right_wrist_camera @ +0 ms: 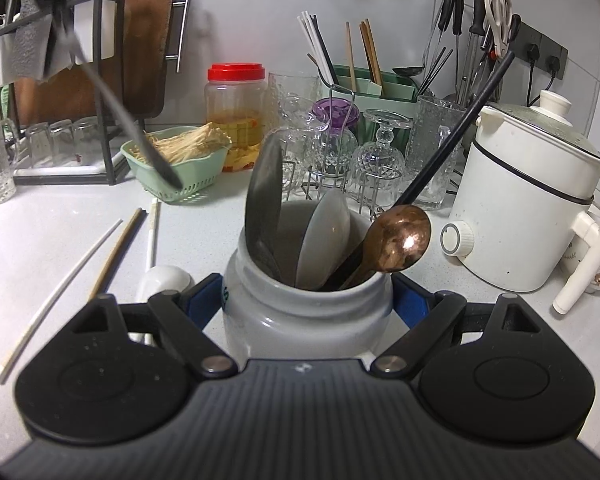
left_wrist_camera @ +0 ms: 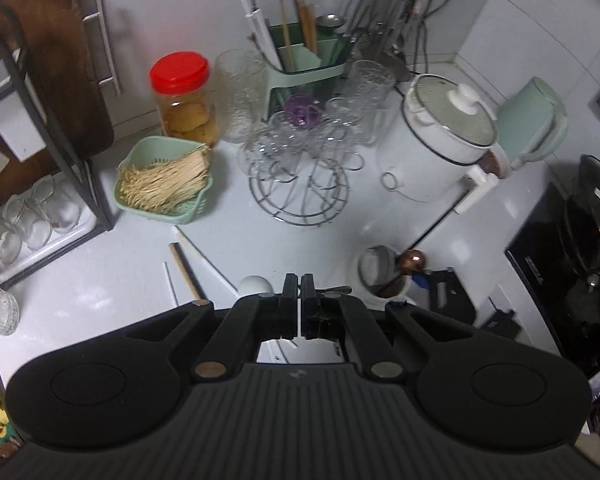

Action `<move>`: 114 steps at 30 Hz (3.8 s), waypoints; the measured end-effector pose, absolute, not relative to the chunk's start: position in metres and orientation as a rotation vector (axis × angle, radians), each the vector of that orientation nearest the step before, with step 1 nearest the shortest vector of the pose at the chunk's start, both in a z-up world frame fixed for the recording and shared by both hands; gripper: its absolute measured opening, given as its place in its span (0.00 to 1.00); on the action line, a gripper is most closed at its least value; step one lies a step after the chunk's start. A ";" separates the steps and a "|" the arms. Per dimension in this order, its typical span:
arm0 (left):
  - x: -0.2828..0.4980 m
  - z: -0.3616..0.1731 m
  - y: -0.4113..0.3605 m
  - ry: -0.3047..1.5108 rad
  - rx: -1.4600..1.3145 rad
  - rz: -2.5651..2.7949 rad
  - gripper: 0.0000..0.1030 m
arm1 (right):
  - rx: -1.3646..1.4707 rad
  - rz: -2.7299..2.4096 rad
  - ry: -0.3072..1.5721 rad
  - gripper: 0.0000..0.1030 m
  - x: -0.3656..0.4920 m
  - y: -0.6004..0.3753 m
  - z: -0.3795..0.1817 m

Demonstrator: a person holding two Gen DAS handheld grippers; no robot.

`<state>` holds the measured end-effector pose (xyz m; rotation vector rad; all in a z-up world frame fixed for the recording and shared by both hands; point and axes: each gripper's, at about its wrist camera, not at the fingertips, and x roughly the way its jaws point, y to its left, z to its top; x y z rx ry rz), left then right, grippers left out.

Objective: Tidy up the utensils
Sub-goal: 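Lower the silver fork into the white mug and open the left tool, then withdraw the open left tool from the mug back over the counter, then lower the open left tool around the white chopstick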

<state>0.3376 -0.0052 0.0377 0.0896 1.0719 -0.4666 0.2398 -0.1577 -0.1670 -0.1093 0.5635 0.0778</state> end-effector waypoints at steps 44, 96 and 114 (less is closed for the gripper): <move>0.350 -0.033 -0.147 1.173 0.579 -0.661 0.06 | -0.094 0.057 0.561 0.88 0.235 -0.155 -0.167; 0.292 -0.190 0.108 1.143 -0.094 -0.185 0.37 | -0.100 0.062 0.673 0.88 0.239 -0.156 -0.158; 0.309 -0.210 0.084 1.167 -0.006 -0.121 0.11 | -0.117 0.072 0.705 0.88 0.244 -0.155 -0.155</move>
